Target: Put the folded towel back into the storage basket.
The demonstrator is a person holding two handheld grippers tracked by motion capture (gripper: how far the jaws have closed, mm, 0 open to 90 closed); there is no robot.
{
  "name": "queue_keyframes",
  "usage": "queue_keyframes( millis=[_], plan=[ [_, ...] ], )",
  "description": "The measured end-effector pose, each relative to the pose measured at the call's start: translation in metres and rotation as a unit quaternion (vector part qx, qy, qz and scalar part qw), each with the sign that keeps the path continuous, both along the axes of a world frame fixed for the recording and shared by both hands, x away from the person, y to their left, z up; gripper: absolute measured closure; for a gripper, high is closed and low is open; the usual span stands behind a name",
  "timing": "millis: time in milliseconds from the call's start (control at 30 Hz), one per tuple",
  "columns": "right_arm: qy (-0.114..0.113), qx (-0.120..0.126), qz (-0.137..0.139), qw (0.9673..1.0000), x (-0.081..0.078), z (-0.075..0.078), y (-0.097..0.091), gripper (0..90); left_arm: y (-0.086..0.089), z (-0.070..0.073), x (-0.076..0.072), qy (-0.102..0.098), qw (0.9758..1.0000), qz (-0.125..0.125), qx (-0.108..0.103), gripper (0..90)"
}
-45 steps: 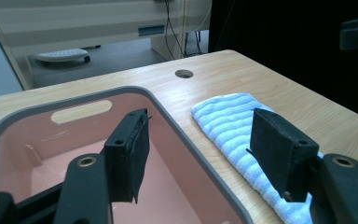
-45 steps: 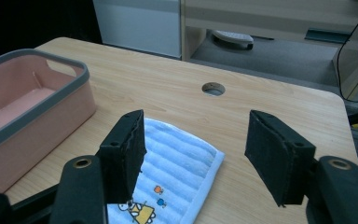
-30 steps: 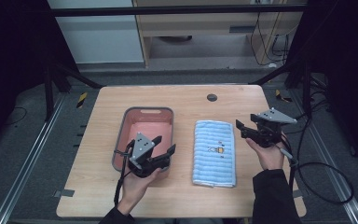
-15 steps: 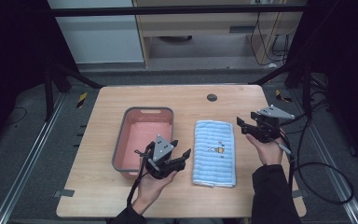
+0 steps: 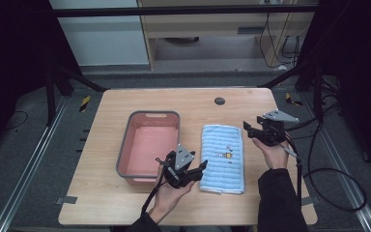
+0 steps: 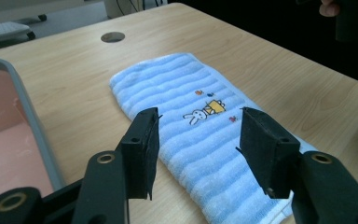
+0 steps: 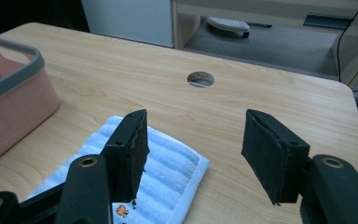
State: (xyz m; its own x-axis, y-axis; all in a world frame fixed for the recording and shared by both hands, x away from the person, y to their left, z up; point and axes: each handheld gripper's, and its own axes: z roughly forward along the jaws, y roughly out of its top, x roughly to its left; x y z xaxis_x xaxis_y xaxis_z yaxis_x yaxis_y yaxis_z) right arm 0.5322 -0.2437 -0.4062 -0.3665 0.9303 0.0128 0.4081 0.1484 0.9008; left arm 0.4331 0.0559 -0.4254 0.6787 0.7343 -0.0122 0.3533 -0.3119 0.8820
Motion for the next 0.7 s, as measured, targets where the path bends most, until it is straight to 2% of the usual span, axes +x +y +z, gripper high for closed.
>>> queue_keyframes(
  millis=[233,267,400,500,533,700],
  plan=[
    [0.01,-0.008,0.002,0.9999,0.009,-0.01,0.005,41.4,-0.007,-0.013,0.002,0.012,0.9999,0.0,0.011,48.2],
    [0.013,-0.01,0.003,0.9999,0.012,-0.014,0.006,41.6,-0.008,-0.016,0.003,0.011,0.9998,0.002,0.019,48.4],
    [0.017,-0.013,0.003,0.9998,0.016,-0.02,0.007,42.0,-0.011,-0.023,0.003,0.01,0.9995,0.002,0.03,49.0],
    [0.021,-0.014,0.002,0.9997,0.018,-0.024,0.008,42.1,-0.012,-0.026,0.003,0.018,0.9995,0.0,0.027,49.8],
    [0.025,-0.015,-0.002,0.9996,0.02,-0.028,0.008,42.4,-0.013,-0.03,0.003,0.019,0.9993,0.002,0.033,50.0],
    [0.032,-0.014,-0.003,0.9994,0.023,-0.036,0.008,42.6,-0.014,-0.038,0.005,0.03,0.999,0.003,0.034,51.3]
  ],
)
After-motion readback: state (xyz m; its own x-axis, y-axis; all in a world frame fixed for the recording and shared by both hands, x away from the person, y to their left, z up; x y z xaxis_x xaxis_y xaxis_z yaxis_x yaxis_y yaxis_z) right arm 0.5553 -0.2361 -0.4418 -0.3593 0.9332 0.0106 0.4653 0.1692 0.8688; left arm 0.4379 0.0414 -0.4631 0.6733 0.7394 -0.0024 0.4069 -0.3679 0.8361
